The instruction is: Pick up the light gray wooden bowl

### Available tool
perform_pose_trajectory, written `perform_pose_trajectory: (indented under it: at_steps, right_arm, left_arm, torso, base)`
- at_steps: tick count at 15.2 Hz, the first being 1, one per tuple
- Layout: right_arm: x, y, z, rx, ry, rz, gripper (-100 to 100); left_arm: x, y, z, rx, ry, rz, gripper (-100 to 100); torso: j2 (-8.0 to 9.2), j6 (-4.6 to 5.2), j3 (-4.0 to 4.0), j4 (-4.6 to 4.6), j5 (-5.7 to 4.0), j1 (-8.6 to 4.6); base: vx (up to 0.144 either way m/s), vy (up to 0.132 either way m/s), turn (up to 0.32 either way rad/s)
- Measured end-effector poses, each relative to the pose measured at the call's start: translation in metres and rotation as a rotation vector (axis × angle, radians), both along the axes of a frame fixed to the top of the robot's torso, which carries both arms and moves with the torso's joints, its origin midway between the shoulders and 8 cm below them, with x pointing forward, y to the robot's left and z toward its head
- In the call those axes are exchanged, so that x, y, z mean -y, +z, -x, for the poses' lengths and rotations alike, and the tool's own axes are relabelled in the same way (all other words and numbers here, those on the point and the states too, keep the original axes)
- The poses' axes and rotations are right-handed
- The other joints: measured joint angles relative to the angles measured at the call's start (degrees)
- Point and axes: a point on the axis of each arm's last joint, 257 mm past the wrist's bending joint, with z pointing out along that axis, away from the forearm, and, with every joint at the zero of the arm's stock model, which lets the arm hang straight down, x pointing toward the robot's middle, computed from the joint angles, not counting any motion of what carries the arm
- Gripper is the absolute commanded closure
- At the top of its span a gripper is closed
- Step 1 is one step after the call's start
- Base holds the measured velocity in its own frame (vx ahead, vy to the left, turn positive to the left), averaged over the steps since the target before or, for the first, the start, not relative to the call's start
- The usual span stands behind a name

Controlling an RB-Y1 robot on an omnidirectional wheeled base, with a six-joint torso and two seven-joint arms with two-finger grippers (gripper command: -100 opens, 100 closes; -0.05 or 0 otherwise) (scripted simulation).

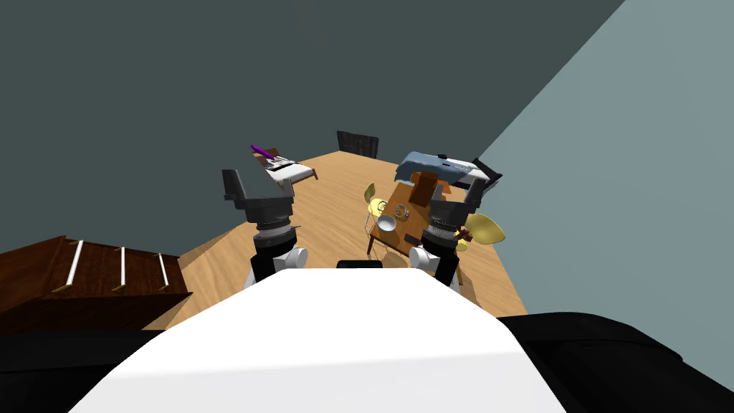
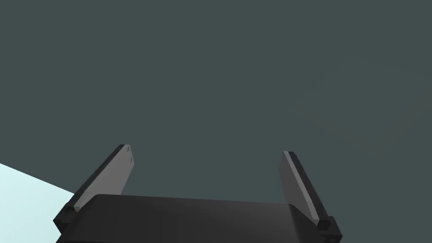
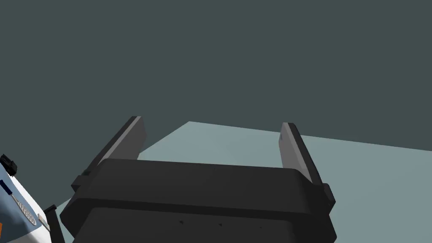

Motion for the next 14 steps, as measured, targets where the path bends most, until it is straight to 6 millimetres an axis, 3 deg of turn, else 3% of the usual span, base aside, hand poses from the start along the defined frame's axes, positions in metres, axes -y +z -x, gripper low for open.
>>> perform_pose_trajectory:
  at_steps: [9,14]
  right_arm:
    - [-0.022,-0.036,-0.027,-0.12,0.036,0.176,-100]
    - [-0.03,-0.078,-0.045,-0.225,0.046,0.305,-100]
  left_arm:
    - [0.0,0.0,0.0,0.0,0.0,0.0,0]
    - [0.0,0.0,0.0,0.0,0.0,0.0,0]
  torso:
    - [-0.01,-0.01,-0.01,0.0,0.04,0.18]
    - [-0.02,-0.01,-0.01,-0.01,0.05,0.27]
  base:
    - [0.002,0.04,0.036]
    - [0.002,0.065,0.054]
